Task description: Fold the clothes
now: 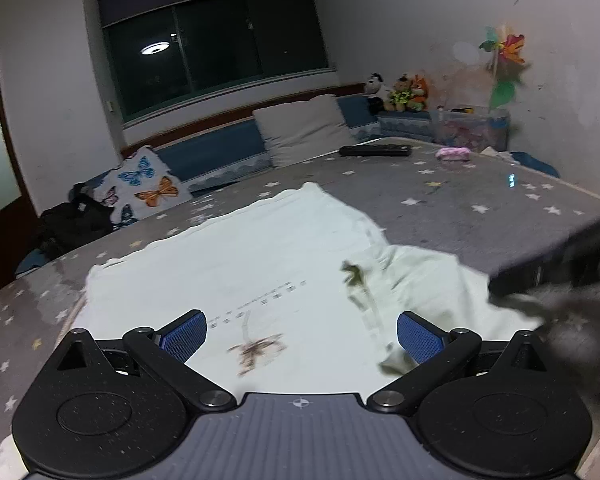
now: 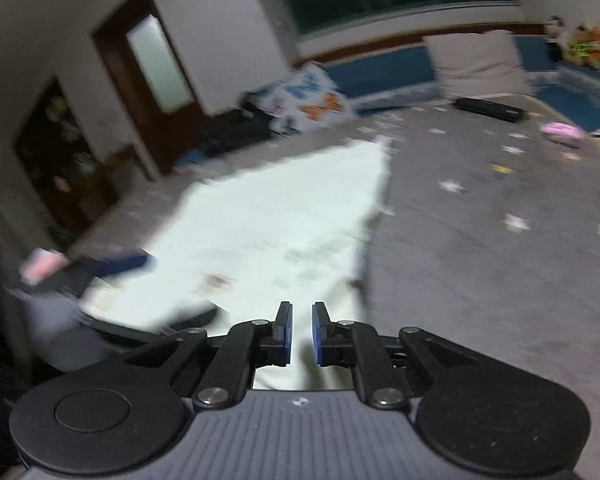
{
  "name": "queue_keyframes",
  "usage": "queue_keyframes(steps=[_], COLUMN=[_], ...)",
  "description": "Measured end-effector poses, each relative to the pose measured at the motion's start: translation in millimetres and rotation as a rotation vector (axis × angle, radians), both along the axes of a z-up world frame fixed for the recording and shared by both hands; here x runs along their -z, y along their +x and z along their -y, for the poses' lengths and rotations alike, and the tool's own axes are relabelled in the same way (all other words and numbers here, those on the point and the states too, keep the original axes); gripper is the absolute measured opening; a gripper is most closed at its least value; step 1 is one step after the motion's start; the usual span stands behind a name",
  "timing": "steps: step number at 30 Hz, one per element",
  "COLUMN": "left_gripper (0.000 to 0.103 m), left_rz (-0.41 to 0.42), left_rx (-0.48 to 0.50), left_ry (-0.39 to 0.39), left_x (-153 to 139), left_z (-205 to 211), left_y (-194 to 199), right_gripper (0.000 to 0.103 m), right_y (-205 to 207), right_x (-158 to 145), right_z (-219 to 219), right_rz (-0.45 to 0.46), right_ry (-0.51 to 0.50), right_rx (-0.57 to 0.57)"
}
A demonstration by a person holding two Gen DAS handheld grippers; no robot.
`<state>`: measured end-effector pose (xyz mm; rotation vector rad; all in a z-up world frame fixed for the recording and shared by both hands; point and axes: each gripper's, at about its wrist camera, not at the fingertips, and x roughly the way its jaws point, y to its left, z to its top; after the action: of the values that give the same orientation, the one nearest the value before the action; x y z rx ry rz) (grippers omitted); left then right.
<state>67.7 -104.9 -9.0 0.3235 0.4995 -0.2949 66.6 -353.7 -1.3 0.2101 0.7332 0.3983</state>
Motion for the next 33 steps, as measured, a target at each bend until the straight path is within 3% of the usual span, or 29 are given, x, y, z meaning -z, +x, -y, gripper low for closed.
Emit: queue_keyframes(steps=[4,12,17,21,28,33], left_gripper=[0.103,0.103,0.103,0.103,0.103,0.102], left_rz=[-0.007,-0.032,-0.043,-0.047,-0.033,-0.009], left_rx=[0.013,-0.006,-0.016,-0.025,-0.059,-0.131], left_ry=[-0.003,0.020,0.025,0.016,-0.019,-0.044], left_x=[1,12,15,14,3,-8], left_z=[8,15,12,6,-11,-40], left_y=[4,12,13,12,4,-7], right_gripper=[0.011,0.011,0.011,0.011,0.011,0.013], right_y=[-2,18,47,54,68,93], right_x=[16,-5,12,17,-1,15], right_z=[11,2,-16,-18,-41,-61], right_rz=[-0.061,0.034,0.010,-0.009,0.072,0.036], right_ry=[-0.042,-0.003,-0.025,-0.055,-0.131,-0.188], right_rx=[0.027,0.021,-0.015,-0.017,-0.058,-0.085])
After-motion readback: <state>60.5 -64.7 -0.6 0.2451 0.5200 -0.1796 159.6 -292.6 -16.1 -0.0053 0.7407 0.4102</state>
